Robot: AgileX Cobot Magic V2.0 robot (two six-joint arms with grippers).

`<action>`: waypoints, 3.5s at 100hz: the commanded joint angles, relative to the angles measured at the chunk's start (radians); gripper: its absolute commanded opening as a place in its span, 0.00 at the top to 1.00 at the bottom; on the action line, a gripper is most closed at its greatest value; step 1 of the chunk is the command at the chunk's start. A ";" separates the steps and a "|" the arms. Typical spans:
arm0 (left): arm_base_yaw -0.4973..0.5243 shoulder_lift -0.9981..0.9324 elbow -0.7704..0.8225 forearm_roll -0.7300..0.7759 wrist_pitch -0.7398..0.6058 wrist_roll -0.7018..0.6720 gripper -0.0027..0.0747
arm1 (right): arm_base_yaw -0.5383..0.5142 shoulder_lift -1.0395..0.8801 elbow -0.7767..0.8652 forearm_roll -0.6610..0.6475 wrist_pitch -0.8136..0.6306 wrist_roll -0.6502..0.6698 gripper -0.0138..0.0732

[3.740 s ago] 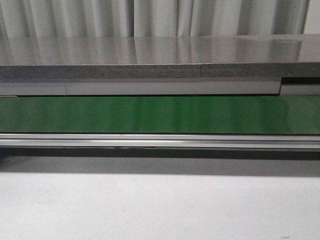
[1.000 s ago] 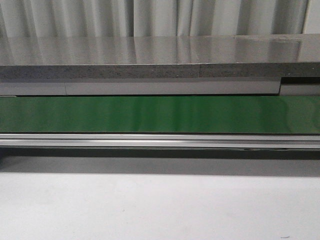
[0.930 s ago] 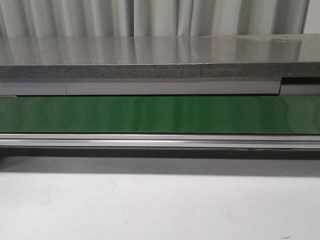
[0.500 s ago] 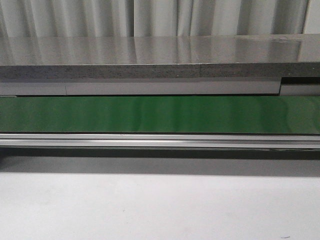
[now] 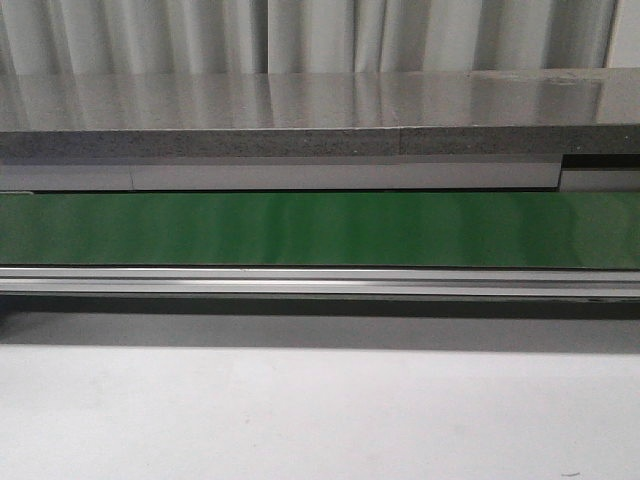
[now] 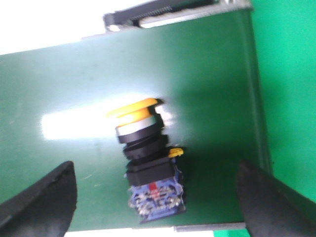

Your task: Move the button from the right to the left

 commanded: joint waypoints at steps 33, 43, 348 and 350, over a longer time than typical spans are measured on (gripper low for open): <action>0.002 -0.031 0.045 -0.006 -0.074 0.000 0.99 | 0.119 -0.217 -0.021 -0.053 0.058 -0.152 0.32; 0.002 -0.031 0.045 -0.006 -0.074 0.000 0.99 | 0.157 -0.246 -0.019 -0.058 0.064 -0.151 0.52; 0.002 -0.031 0.045 0.009 -0.311 0.000 0.99 | 0.214 -1.426 1.057 -0.183 -0.810 0.064 0.92; 0.002 -0.031 0.045 0.009 -0.318 0.000 0.99 | 0.214 -1.426 1.057 -0.183 -0.810 0.064 0.92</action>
